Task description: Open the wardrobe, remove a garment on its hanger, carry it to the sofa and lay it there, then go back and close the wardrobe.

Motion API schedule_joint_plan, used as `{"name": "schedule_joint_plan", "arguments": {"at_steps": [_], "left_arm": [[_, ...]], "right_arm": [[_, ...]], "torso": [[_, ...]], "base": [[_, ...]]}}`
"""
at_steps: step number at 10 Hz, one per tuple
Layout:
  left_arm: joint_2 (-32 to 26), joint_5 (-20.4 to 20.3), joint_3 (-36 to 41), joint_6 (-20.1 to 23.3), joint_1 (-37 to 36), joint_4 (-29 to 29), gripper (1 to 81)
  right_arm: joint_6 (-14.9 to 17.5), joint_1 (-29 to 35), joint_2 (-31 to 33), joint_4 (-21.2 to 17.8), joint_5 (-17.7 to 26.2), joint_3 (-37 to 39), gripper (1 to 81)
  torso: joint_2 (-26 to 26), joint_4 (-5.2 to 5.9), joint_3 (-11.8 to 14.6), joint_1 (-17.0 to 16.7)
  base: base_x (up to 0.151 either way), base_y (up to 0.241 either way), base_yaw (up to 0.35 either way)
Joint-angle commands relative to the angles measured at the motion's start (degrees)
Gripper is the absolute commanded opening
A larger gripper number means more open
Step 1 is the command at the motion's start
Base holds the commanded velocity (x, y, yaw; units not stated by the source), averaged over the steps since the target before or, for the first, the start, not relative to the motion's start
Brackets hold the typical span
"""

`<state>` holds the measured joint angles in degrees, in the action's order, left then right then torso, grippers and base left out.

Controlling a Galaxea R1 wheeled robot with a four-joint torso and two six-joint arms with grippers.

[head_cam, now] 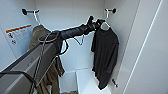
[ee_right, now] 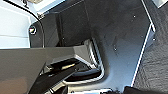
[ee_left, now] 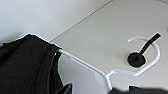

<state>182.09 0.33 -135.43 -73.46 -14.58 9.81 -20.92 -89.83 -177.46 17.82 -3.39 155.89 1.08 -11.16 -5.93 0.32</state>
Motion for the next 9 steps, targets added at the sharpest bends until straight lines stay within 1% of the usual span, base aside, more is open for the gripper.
{"name": "schedule_joint_plan", "arguments": {"at_steps": [1, 2, 5, 7, 9], "left_arm": [[2.91, -1.9, 5.13, -0.1, -11.3, 0.73, 81.1], [2.91, -2.0, 7.01, -0.1, -11.3, 0.82, 81.1], [2.91, -2.17, 4.99, -0.1, -11.39, 0.82, 81.1], [2.91, -6.21, 4.29, -0.1, -11.48, 1.87, 81.1], [2.91, -8.94, 4.03, -0.19, -11.65, 4.34, 81.1]], "right_arm": [[0.09, 1.54, -0.64, 0.02, 2.95, -0.16, 81.1], [0.18, 1.62, -0.64, 0.02, 2.95, -0.16, 81.1], [0.18, 1.54, -0.64, 0.02, 2.95, -0.43, 81.1], [0.09, 1.1, -0.64, 0.11, 2.86, -0.51, 81.1], [0.09, 1.1, -0.64, 0.11, 2.86, -0.51, 81.1]], "torso": [[0.0, 0.0, 0.0, 0.0], [0.0, 0.0, 0.0, 0.0], [0.0, 0.0, 0.0, 0.0], [0.02, 0.0, 0.0, 0.0], [0.0, 0.0, 0.0, 0.0]], "base": [[0.0, 0.0, 0.0], [0.0, 0.0, 0.0], [0.0, 0.0, 0.0], [0.0, 0.0, 0.0], [0.0, 0.0, 0.0]]}}
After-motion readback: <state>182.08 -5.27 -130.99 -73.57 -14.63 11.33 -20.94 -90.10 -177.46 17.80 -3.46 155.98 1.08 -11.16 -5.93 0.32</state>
